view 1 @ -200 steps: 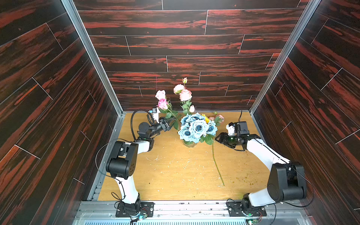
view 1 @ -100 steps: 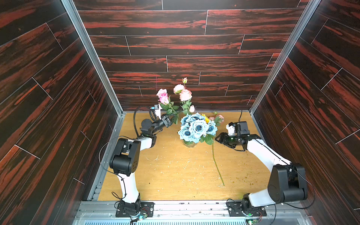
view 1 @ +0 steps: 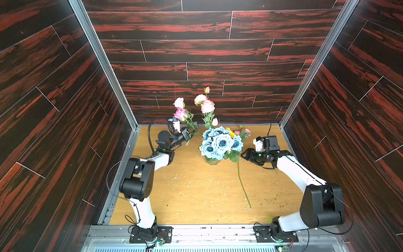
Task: Pick out pink flowers from the vase
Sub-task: Pick up the flower from the vase.
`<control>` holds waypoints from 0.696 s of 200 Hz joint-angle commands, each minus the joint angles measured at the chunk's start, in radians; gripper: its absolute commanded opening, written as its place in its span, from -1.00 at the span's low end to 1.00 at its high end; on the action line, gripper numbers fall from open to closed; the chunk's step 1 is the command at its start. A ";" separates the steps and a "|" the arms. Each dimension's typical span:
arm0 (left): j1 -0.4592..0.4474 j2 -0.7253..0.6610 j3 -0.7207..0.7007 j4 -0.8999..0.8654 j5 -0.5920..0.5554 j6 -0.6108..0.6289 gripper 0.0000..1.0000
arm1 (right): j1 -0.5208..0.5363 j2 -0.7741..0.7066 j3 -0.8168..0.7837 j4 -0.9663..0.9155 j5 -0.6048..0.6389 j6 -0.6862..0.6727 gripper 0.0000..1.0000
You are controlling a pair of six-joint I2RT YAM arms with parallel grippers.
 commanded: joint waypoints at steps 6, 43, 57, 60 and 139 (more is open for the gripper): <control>-0.003 -0.138 0.061 -0.226 -0.049 0.171 -1.00 | 0.005 -0.028 0.028 -0.006 -0.015 -0.014 0.24; -0.003 -0.204 0.130 -0.381 -0.100 0.254 -1.00 | 0.004 -0.038 0.029 -0.001 -0.024 -0.011 0.24; -0.004 -0.228 0.163 -0.456 -0.134 0.301 -1.00 | 0.004 -0.041 0.038 0.000 -0.029 -0.010 0.24; -0.004 -0.232 0.173 -0.474 -0.141 0.311 -1.00 | 0.005 -0.043 0.041 -0.001 -0.030 -0.010 0.24; -0.003 -0.271 0.560 -1.025 -0.467 0.617 -1.00 | 0.005 -0.086 0.093 -0.014 -0.021 -0.002 0.32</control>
